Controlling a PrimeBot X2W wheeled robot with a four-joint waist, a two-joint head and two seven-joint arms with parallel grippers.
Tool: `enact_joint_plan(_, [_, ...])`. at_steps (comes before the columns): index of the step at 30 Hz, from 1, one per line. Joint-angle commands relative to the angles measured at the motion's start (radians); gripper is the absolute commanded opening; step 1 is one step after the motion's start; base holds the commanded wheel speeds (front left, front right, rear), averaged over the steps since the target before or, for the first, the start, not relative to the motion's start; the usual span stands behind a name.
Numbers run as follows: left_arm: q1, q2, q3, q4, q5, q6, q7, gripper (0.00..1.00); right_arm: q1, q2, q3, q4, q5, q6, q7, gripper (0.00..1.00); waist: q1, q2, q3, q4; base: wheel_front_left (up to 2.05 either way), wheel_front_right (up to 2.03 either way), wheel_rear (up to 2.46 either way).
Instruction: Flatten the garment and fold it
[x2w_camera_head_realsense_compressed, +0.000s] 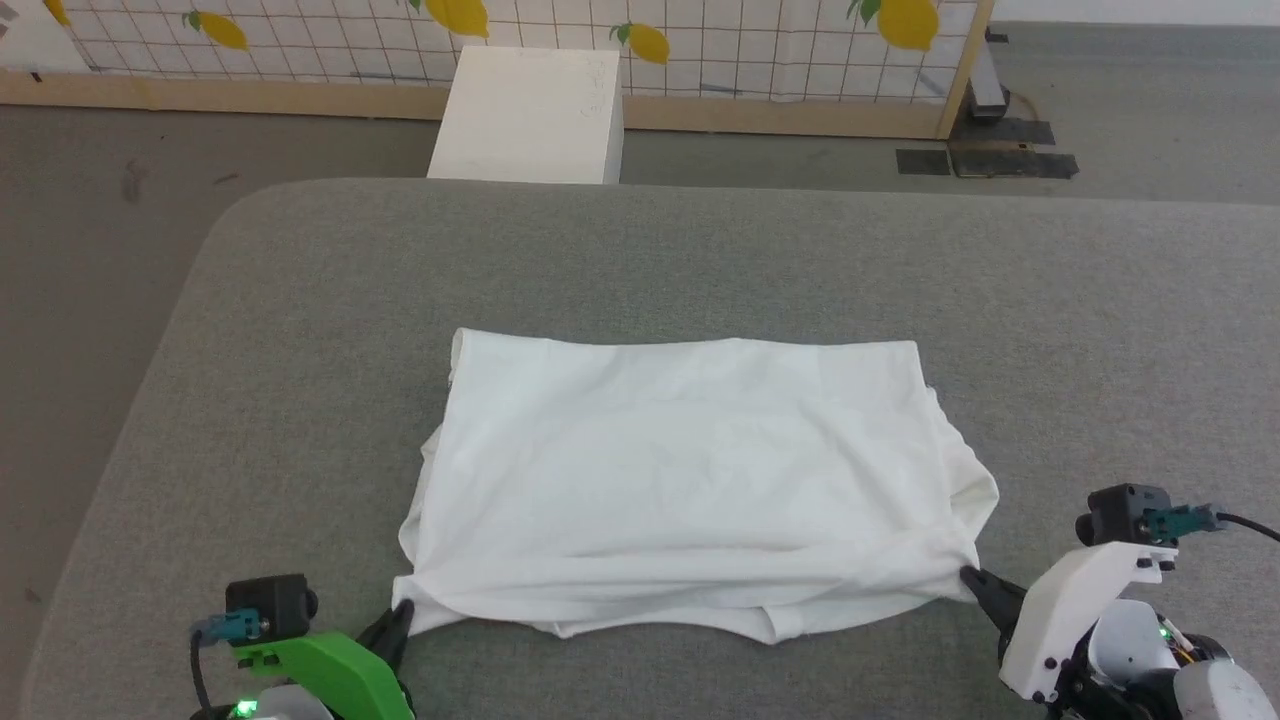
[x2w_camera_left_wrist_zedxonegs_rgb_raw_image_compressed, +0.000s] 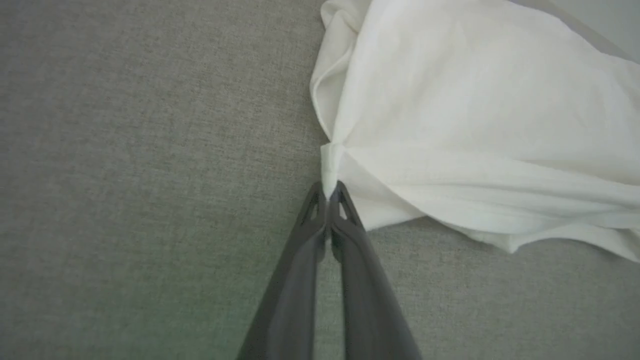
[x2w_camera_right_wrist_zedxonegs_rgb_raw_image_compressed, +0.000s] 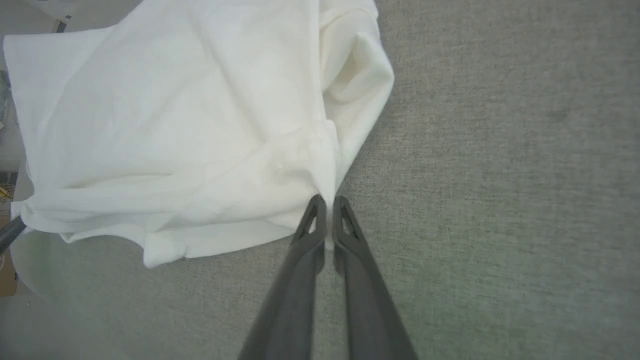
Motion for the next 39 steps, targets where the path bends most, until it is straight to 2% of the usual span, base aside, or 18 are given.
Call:
enact_joint_plan(1, [-0.005, -0.001, 0.009, 0.015, -0.015, 0.005, 0.004, 1.00, 0.011, -0.004, -0.009, -0.001, -0.004, -0.001, -0.001, 1.00, 0.0001, 0.0000, -0.001, 0.001, 0.00, 0.00, 0.00])
enact_joint_plan(5, [-0.010, 0.015, 0.040, 0.027, -0.038, 0.028, 0.019, 1.00, 0.020, -0.019, -0.048, -0.043, 0.025, -0.001, 0.032, 1.00, 0.0001, 0.0000, -0.008, 0.005, 0.00, 0.00, 0.00])
enact_joint_plan(11, [0.001, 0.092, 0.147, -0.029, -0.056, 0.103, -0.013, 1.00, -0.025, -0.063, -0.127, -0.176, 0.053, -0.001, 0.118, 1.00, 0.0001, 0.0000, 0.002, -0.001, 0.00, 0.00, 0.00])
enact_joint_plan(14, [-0.004, 0.126, 0.204, -0.103, -0.026, 0.124, -0.103, 1.00, -0.082, -0.095, -0.112, -0.201, 0.042, -0.001, 0.186, 1.00, 0.0001, 0.0000, 0.019, -0.001, 0.00, 0.00, 0.00])
enact_joint_plan(18, [-0.037, 0.140, 0.228, -0.193, 0.087, 0.133, -0.267, 1.00, -0.157, -0.126, -0.063, -0.164, 0.033, -0.001, 0.272, 1.00, 0.0001, 0.0000, 0.055, 0.018, 0.00, 0.00, 0.00])
enact_joint_plan(21, [-0.077, 0.097, 0.227, -0.255, 0.215, 0.129, -0.309, 1.00, -0.209, -0.142, -0.029, -0.094, 0.026, -0.001, 0.337, 1.00, 0.0001, 0.0000, 0.098, 0.053, 0.00, 0.00, 0.00])
enact_joint_plan(26, [-0.093, -0.026, 0.307, -0.346, 0.372, 0.105, -0.311, 1.00, -0.248, -0.153, 0.008, -0.035, 0.034, -0.001, 0.369, 1.00, 0.0001, 0.0000, 0.157, 0.090, 0.00, 0.00, 0.00])
enact_joint_plan(32, [-0.079, -0.134, 0.387, -0.343, 0.459, 0.019, -0.312, 1.00, -0.261, -0.149, 0.044, 0.025, 0.044, -0.001, 0.369, 1.00, 0.0001, 0.0000, 0.197, 0.112, 0.00, 0.00, 0.00])
enact_joint_plan(39, [-0.075, -0.211, 0.469, -0.320, 0.511, -0.061, -0.312, 1.00, -0.284, -0.112, 0.132, 0.074, 0.086, -0.001, 0.337, 1.00, 0.0001, 0.0000, 0.207, 0.113, 0.00, 0.00, 0.00])
